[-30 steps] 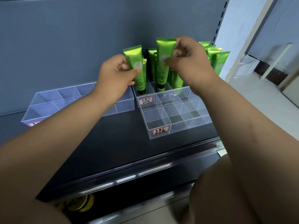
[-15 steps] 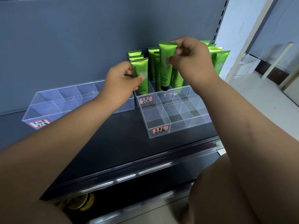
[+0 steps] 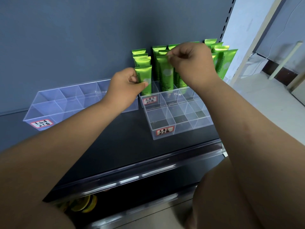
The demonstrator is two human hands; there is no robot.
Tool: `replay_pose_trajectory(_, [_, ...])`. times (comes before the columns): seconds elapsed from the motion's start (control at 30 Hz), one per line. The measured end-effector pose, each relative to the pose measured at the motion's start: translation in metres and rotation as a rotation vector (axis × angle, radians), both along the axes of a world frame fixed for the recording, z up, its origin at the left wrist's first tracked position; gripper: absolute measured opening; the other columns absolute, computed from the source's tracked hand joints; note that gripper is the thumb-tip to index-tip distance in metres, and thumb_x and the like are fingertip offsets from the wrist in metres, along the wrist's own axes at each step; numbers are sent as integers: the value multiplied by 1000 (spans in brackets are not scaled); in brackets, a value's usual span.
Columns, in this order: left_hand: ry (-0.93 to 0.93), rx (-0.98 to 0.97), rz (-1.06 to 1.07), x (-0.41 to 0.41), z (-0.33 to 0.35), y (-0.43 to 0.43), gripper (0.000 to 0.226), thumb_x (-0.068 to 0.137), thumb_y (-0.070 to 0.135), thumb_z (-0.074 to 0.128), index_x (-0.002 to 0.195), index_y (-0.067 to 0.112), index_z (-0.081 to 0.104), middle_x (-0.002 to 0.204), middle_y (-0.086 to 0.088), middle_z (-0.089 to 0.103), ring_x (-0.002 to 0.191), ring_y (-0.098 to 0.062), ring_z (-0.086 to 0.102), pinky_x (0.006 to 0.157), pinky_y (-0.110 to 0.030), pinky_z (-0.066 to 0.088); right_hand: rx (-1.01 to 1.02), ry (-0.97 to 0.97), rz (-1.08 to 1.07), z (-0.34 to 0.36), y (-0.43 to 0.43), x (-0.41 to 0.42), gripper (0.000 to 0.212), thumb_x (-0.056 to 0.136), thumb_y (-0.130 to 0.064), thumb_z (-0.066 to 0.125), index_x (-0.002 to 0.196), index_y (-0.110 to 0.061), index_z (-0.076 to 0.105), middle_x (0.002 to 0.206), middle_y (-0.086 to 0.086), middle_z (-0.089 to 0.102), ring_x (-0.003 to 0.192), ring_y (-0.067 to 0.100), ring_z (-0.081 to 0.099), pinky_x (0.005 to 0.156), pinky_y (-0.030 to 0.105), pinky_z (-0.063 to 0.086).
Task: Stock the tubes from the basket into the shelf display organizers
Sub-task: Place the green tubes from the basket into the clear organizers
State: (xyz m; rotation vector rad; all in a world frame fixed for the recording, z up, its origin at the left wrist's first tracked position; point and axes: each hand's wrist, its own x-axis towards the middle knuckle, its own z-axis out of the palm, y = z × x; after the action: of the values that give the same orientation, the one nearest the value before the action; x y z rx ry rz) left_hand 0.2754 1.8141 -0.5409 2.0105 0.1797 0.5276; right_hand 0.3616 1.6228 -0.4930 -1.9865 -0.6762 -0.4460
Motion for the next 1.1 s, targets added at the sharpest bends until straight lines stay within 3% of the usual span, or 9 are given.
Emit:
replay_pose_trajectory(0.1, [6,-3,-2,2,-2,1,37,86,13,80,70,17,47,72,-11,53,70,-18,53,70,-33,47,-77,-65,-19,-1,-1,-2,14,88,-12,66,88,-7,79,87,2,76,76,7,64,77,22,53])
replay_pose_trajectory(0.3, [14,30,9,4,-4,3,27,84,9,80,81,-3,56,83,-22,66,74,-16,60,73,-34,55,-165,-103,-59,-3,-3,1,16,89,-10,65,95,-10,80,92,3,77,74,8,58,71,13,42])
replay_pose_trajectory(0.37, [26,33,-2,3,-4,2,19,84,3,78,80,3,60,83,-14,71,72,-7,65,73,-25,55,-177,-115,-73,-2,-4,2,17,89,-10,65,97,-12,80,96,3,77,75,9,59,72,14,42])
replay_pose_trajectory(0.43, [27,31,-12,3,-3,2,25,84,-1,76,77,16,59,79,2,70,68,4,66,71,-16,54,-185,-122,-86,-3,-5,3,18,90,-10,64,97,-12,80,97,3,77,76,8,58,74,16,41])
replay_pose_trajectory(0.5, [25,35,-11,3,-3,2,31,84,-3,76,75,20,57,77,7,68,66,7,64,70,-12,53,-180,-123,-94,-3,-5,3,18,89,-10,64,97,-13,80,97,3,77,77,9,60,75,17,42])
replay_pose_trajectory(0.67, [10,31,-19,2,-4,3,27,85,-4,75,76,17,59,75,6,66,64,9,63,66,-11,50,-185,-148,-121,-4,-5,4,19,89,-11,63,96,-14,80,97,3,78,83,18,67,80,25,50])
replay_pose_trajectory(0.83, [6,20,-18,2,-5,2,14,85,-4,75,94,3,68,87,-1,72,73,4,67,74,-14,55,-220,-151,-142,-3,-3,6,19,89,-10,63,96,-15,80,101,5,76,86,19,66,78,24,46])
replay_pose_trajectory(1.1, [0,7,-28,3,-5,2,17,85,-3,75,90,11,68,88,1,73,75,4,68,73,-13,54,-262,-159,-152,-3,-1,5,26,88,-8,61,105,-18,79,110,5,74,96,23,67,83,28,50])
